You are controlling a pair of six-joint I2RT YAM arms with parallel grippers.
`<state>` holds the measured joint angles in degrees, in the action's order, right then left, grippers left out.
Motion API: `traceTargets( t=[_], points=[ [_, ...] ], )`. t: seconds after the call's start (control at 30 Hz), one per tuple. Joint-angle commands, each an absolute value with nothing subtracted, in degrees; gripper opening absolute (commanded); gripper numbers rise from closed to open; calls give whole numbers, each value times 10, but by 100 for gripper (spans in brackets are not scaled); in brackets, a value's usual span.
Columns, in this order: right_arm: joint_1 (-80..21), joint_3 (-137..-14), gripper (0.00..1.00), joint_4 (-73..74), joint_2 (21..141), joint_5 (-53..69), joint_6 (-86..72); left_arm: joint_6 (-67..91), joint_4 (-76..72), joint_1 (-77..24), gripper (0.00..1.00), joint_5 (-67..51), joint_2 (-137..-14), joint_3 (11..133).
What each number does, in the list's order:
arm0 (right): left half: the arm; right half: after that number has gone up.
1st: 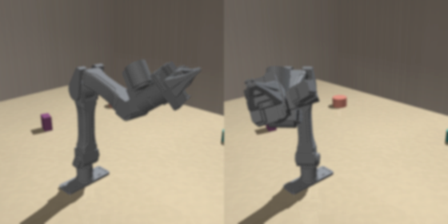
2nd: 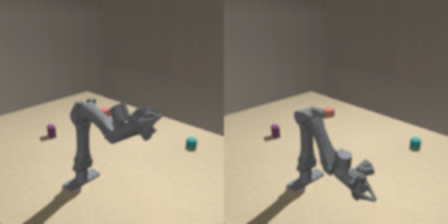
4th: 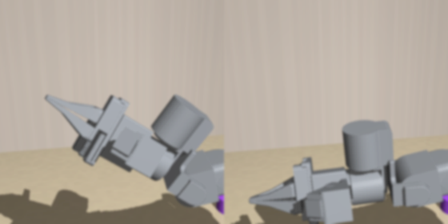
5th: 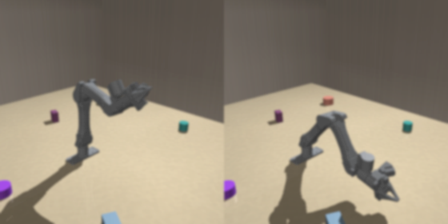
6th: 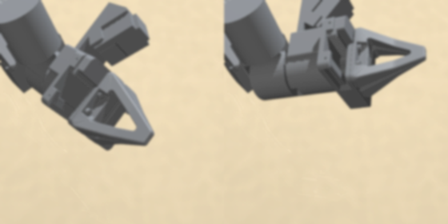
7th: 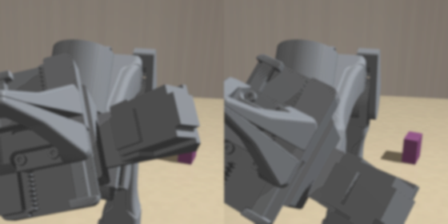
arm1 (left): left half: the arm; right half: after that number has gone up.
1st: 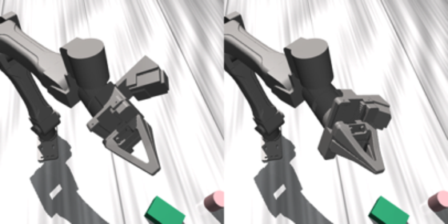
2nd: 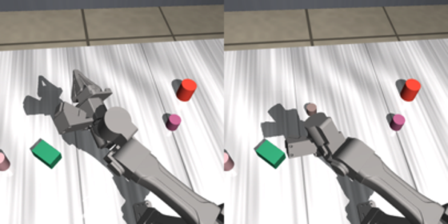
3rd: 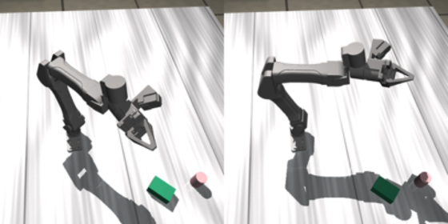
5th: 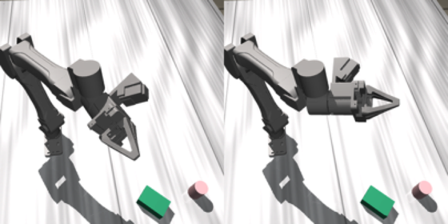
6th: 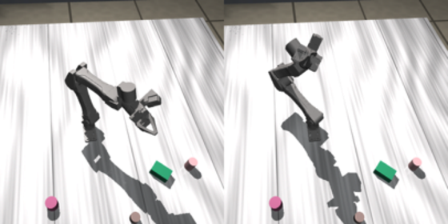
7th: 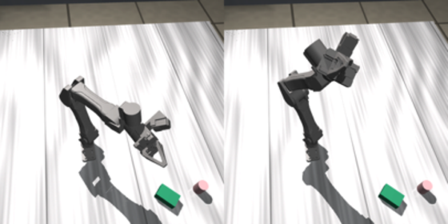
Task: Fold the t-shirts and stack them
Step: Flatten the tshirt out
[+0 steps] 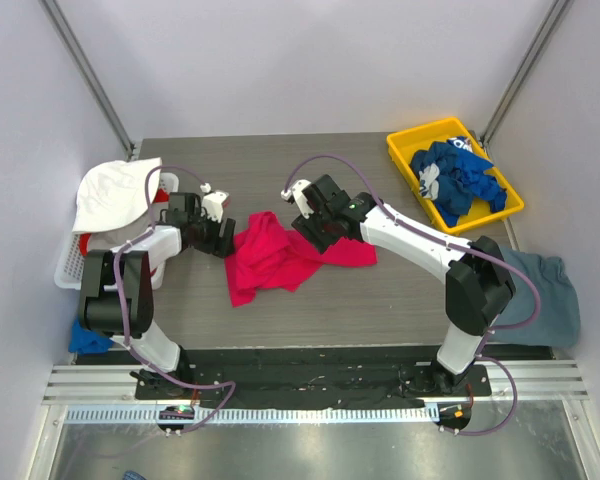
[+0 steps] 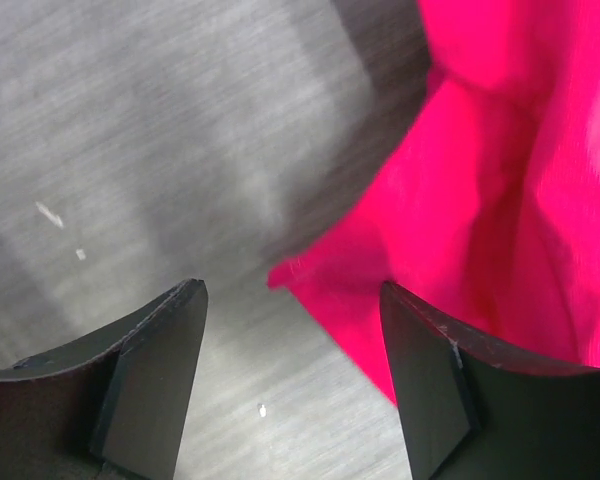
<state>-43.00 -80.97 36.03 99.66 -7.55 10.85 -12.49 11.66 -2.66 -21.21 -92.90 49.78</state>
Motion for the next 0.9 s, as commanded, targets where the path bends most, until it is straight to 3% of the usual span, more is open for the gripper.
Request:
traceTargets(
  t=[0.0,0.2,0.53,0.63,0.87],
  points=[
    [-428,-804,63,345,959,-73,114,-130,76,-27,71,-241,-955,542],
    [-427,-795,61,345,955,-77,115,-134,82,-28,62,-266,-988,568],
    [-424,-794,59,344,959,-78,116,-145,105,-28,56,-294,-1023,591],
    [-425,-795,59,345,960,-77,115,-149,127,-28,50,-302,-1036,608],
    [-424,-791,58,345,959,-76,117,-156,163,-28,20,-314,-1058,636]
  ],
)
